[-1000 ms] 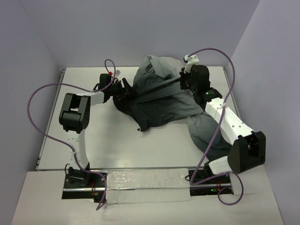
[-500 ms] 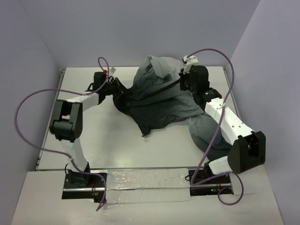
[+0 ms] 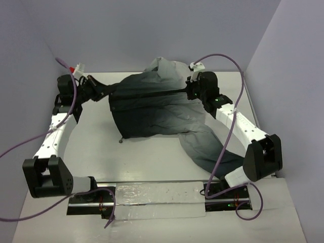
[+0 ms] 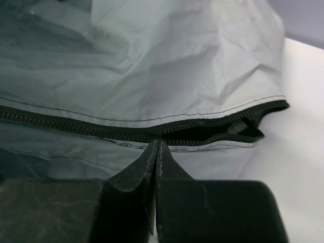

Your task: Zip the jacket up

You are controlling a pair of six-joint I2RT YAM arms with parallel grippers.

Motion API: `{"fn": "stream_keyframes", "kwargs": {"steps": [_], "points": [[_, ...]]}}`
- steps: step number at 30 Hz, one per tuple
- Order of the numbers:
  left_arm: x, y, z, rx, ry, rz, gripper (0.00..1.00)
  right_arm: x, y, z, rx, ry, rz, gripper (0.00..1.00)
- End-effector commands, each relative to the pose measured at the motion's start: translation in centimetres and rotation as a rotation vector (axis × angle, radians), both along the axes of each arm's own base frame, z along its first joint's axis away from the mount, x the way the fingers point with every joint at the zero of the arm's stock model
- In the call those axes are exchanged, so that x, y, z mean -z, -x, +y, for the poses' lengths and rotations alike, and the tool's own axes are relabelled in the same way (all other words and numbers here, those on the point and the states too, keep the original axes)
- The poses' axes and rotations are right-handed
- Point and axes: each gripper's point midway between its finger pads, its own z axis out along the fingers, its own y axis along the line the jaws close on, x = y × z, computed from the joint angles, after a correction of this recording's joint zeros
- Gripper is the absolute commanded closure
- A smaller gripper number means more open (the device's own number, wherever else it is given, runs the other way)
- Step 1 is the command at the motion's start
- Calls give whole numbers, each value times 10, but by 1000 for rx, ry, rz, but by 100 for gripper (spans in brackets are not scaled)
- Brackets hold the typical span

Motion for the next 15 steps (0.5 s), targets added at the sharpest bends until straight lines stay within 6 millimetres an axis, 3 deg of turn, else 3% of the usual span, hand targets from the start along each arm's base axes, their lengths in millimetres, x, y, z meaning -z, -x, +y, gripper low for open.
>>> {"fn": "stream_keyframes", "kwargs": {"steps": [1,7,11,15], "points": [[-4,14,47,-135,-50,14,100,-1,-18,8,2,-16,-22,100],[-14,17,76,-211,-85,1,100,32,-28,8,23,16,38,100],[-15,16,83,-238,-100,9,100,37,-31,8,42,27,38,100],[-23,13,103,-310,-103,5,100,35,-43,-8,128,71,18,100]]}}
